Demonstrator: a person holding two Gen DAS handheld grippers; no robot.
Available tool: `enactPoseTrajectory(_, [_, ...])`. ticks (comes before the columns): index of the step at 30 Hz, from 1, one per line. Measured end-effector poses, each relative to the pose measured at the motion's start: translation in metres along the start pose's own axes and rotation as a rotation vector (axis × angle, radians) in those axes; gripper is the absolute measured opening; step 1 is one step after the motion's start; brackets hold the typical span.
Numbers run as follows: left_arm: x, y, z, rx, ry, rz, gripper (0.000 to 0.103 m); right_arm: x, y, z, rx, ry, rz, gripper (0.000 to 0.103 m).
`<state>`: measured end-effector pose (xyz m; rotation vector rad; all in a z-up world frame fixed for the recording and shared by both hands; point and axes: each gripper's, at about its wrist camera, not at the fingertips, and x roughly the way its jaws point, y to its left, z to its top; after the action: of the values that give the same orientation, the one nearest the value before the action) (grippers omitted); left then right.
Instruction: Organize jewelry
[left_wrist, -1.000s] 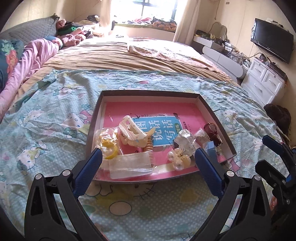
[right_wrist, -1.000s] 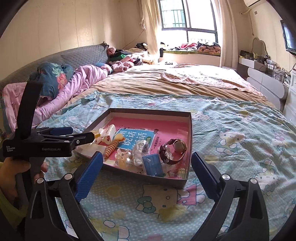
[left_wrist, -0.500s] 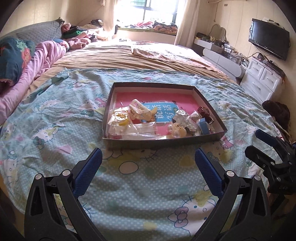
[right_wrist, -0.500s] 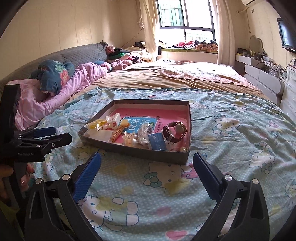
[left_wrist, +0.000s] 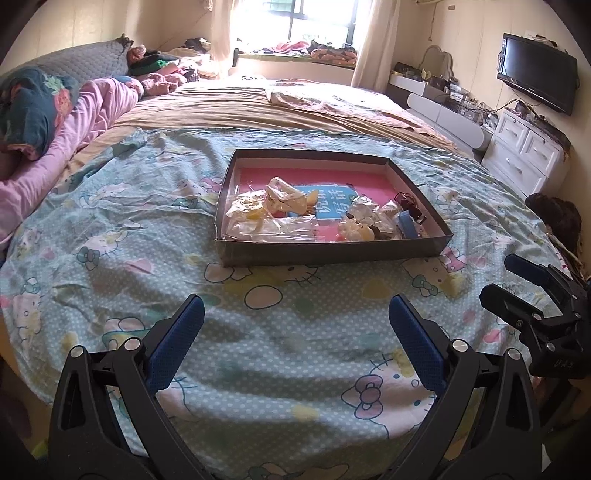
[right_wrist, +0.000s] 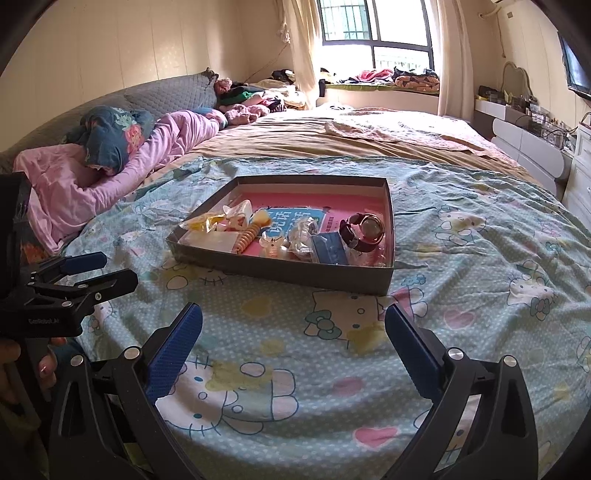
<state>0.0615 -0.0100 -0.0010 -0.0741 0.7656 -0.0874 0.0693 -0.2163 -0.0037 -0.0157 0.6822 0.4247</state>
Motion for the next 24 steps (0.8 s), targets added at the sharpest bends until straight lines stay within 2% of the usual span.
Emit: enactPoseTrajectory(24, [-0.0092, -0.0083, 0.0002, 0.021, -0.012, 0.003, 0.094, -0.0023, 0.0013, 0.0021, 0.002, -0.001, 0.001, 0.099])
